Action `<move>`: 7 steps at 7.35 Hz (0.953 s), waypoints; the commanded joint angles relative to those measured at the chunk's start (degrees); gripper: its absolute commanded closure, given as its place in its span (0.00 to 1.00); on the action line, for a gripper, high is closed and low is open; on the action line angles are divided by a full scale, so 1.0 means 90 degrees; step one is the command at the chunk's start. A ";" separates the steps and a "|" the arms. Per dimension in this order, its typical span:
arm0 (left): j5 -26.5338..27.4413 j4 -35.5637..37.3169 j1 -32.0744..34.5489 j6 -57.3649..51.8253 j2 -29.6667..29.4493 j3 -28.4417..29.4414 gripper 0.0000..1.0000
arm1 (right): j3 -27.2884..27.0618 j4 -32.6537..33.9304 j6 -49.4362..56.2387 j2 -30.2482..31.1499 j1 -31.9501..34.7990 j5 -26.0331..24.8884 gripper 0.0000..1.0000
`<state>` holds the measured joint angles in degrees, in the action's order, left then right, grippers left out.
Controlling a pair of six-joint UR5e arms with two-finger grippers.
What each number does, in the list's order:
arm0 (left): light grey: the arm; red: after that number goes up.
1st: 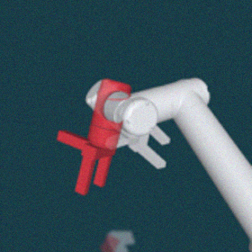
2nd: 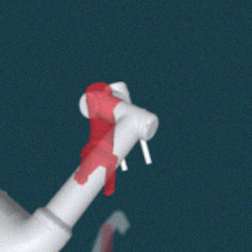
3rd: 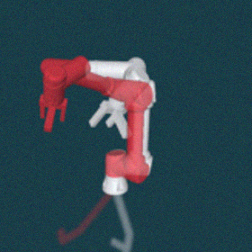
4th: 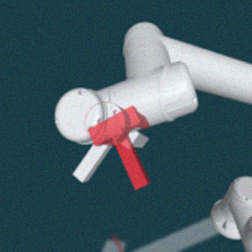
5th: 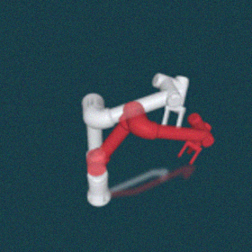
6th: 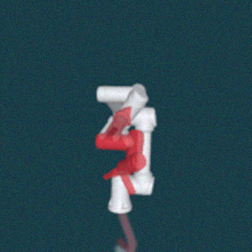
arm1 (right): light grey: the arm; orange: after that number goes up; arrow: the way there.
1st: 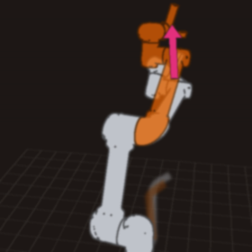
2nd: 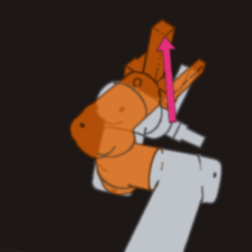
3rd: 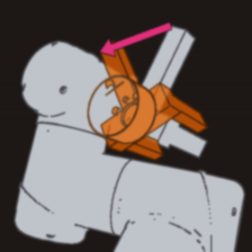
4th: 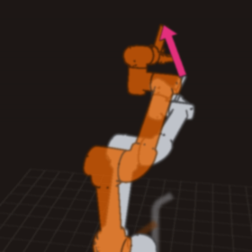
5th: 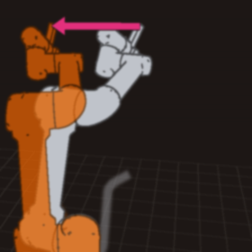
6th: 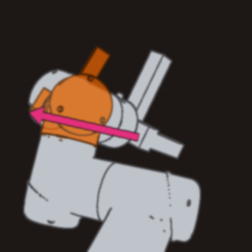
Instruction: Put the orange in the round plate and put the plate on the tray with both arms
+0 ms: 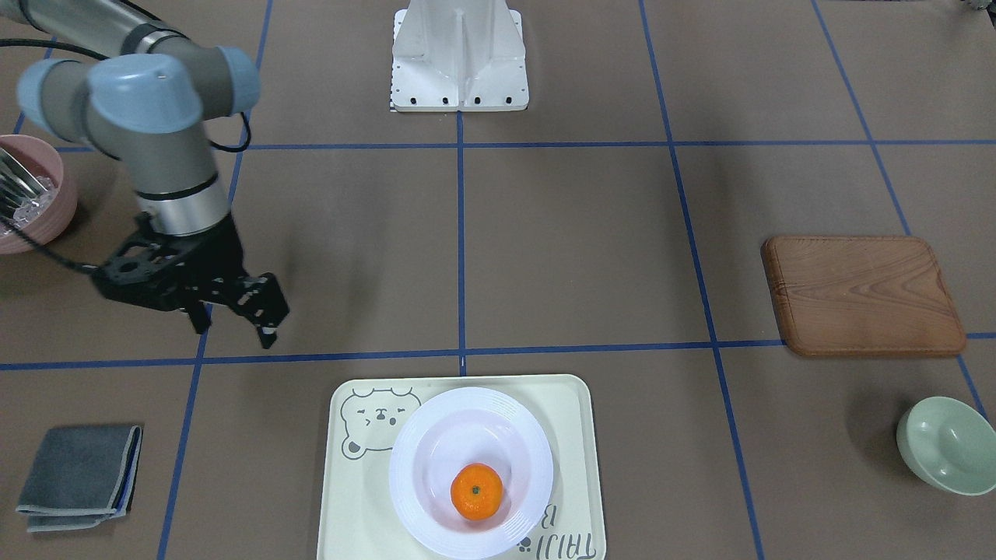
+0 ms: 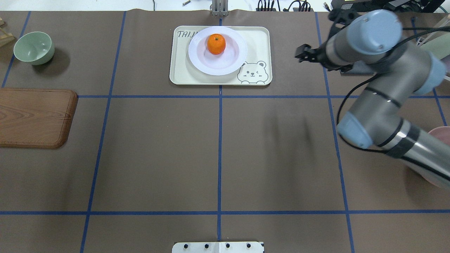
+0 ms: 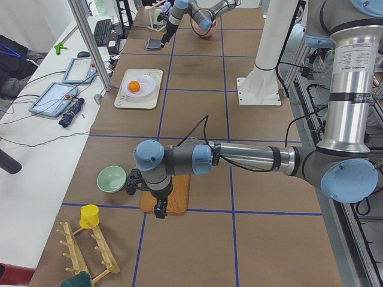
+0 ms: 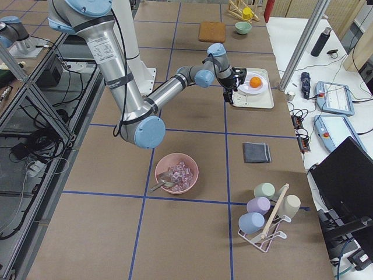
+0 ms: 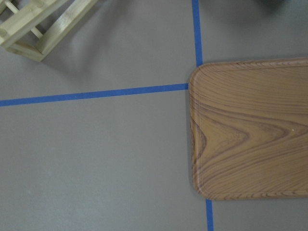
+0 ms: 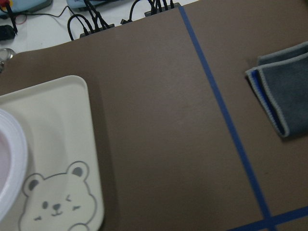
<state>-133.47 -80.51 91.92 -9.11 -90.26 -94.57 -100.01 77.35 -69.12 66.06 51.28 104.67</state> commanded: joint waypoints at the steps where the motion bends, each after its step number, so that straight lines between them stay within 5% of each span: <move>1: -0.0052 0.0020 0.0001 0.0026 0.0087 -0.0108 0.01 | -0.0138 0.0029 0.2989 0.1150 0.1658 0.1752 0.00; 3: -0.0004 0.0010 -0.0008 0.0026 0.0087 -0.0069 0.01 | -0.0099 0.0378 0.6035 0.2147 0.2939 0.2304 0.00; 5: -0.0004 0.0000 -0.0008 0.0026 0.0077 -0.0040 0.01 | -0.0148 0.1828 0.8460 0.2386 0.3859 0.2530 0.00; 7: -0.0004 -0.0009 -0.0008 0.0016 0.0097 -0.0020 0.01 | -0.0245 0.3100 0.9183 0.2358 0.4136 0.2530 0.00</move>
<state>-133.51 -80.56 91.85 -8.85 -89.48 -94.93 -101.73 98.18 8.80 87.36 86.65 127.27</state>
